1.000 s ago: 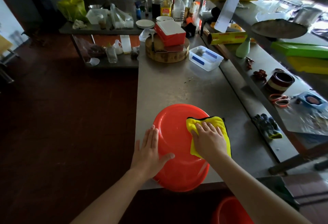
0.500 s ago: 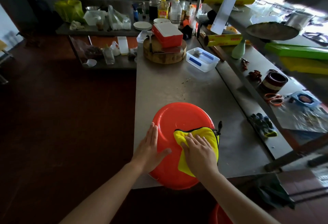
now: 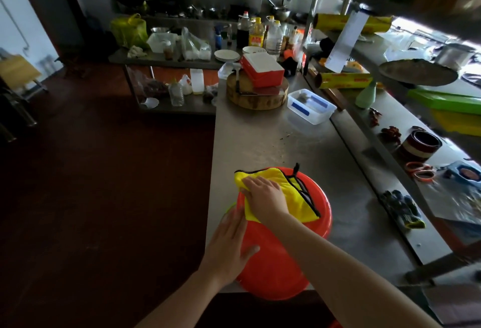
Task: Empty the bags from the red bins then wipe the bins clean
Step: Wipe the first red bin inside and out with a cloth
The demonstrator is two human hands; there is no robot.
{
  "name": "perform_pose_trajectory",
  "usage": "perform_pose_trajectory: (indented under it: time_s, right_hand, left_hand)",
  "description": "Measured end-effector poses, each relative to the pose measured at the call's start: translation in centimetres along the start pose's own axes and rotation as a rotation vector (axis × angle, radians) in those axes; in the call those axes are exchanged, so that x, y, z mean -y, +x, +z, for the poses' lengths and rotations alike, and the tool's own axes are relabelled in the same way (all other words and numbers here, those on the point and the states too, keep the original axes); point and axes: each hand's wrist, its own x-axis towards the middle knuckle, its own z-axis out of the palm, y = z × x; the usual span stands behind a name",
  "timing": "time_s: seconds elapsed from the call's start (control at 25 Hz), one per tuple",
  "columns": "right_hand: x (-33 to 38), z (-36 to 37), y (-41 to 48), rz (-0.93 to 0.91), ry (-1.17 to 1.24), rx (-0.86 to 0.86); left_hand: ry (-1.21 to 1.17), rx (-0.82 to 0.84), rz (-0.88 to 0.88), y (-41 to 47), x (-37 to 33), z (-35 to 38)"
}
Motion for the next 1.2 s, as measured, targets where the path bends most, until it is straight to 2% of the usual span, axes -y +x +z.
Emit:
perform_pose_trajectory:
  time_s: [0.2, 0.28, 0.48, 0.84, 0.96, 1.2]
  right_hand:
    - [-1.5, 0.2, 2.5, -0.071, -0.104, 0.092]
    - [-2.7, 0.1, 3.6, -0.013, -0.101, 0.124]
    - [-7.1, -1.3, 4.2, 0.130, -0.077, 0.067]
    - [-13.2, -2.4, -1.6, 0.348, -0.009, 0.084]
    - [-13.8, -2.3, -4.4, 0.426, 0.052, 0.062]
    - [-12.7, -0.9, -9.4, 0.503, 0.167, -0.105]
  left_hand:
    - [0.112, 0.024, -0.023, -0.1, 0.1, -0.2]
    - [0.150, 0.027, -0.026, -0.4, 0.2, -0.1]
    - [0.178, -0.011, -0.068, -0.2, -0.3, 0.3]
    - [0.135, -0.055, -0.171, 0.2, -2.8, 1.4]
    - [0.143, -0.071, -0.171, 0.3, -3.2, 1.8]
    - [0.130, -0.120, -0.168, 0.2, -3.5, 1.9]
